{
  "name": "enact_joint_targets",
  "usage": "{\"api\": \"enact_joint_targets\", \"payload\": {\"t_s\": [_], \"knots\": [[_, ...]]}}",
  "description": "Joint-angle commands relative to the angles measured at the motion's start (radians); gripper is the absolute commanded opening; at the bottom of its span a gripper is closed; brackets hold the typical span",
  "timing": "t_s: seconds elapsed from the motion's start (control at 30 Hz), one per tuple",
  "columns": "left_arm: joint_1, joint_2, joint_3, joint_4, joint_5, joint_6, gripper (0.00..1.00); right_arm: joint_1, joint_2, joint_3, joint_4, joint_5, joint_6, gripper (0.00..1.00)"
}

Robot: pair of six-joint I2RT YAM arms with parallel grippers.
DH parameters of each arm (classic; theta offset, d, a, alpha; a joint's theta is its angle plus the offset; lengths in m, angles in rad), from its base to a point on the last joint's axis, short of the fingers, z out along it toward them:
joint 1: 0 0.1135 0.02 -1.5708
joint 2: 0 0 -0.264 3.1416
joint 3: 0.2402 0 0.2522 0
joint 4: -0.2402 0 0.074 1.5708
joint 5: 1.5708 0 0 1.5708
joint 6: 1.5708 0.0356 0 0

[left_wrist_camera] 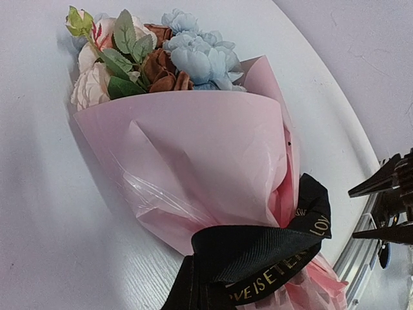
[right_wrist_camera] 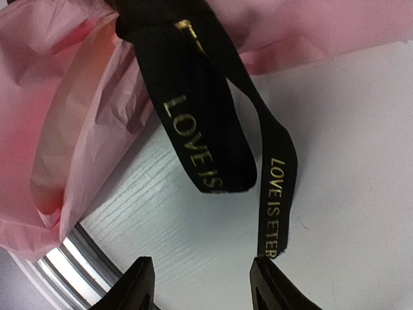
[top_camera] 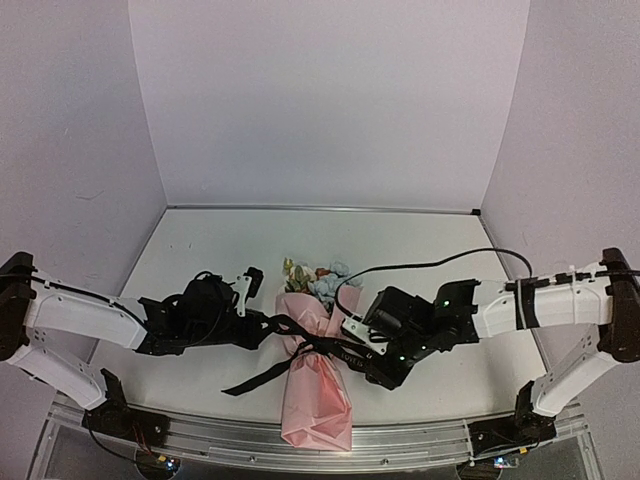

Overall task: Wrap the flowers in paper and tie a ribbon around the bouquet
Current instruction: Tie the half-tied ribbon around the folded bouquet.

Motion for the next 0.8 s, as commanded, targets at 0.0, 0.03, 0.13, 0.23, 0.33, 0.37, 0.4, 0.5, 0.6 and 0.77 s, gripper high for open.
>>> {"api": "enact_joint_targets", "payload": {"t_s": [0.0, 0.03, 0.13, 0.23, 0.33, 0.37, 0.4, 0.5, 0.6, 0.77], "knots": [[-0.001, -0.004, 0.038, 0.003, 0.009, 0.022, 0.00, 0.030, 0.100, 0.066, 0.114, 0.059, -0.022, 0.52], [-0.001, -0.003, 0.039, 0.001, 0.010, 0.022, 0.00, 0.038, 0.127, 0.076, 0.121, 0.077, -0.016, 0.52], [0.000, -0.006, 0.041, -0.003, 0.010, 0.023, 0.00, 0.057, 0.192, 0.103, 0.144, 0.138, 0.004, 0.53], [0.000, -0.009, 0.039, -0.003, 0.008, 0.022, 0.00, 0.066, 0.231, 0.107, 0.168, 0.261, 0.022, 0.52], [-0.001, -0.011, 0.037, -0.005, 0.008, 0.021, 0.00, 0.067, 0.240, 0.089, 0.201, 0.363, 0.050, 0.51], [-0.001, -0.014, 0.036, -0.005, 0.007, 0.020, 0.00, 0.069, 0.240, 0.082, 0.209, 0.395, 0.060, 0.50], [0.000, -0.016, 0.035, -0.007, 0.006, 0.021, 0.00, 0.069, 0.240, 0.078, 0.217, 0.412, 0.063, 0.50], [0.000, -0.020, 0.035, -0.014, 0.002, 0.022, 0.00, 0.069, 0.242, 0.073, 0.222, 0.432, 0.077, 0.47], [0.000, -0.024, 0.035, -0.016, 0.000, 0.023, 0.00, 0.069, 0.250, 0.072, 0.223, 0.437, 0.087, 0.46], [0.000, -0.024, 0.039, -0.021, 0.001, 0.023, 0.00, 0.068, 0.245, 0.045, 0.223, 0.414, 0.128, 0.43]]}}
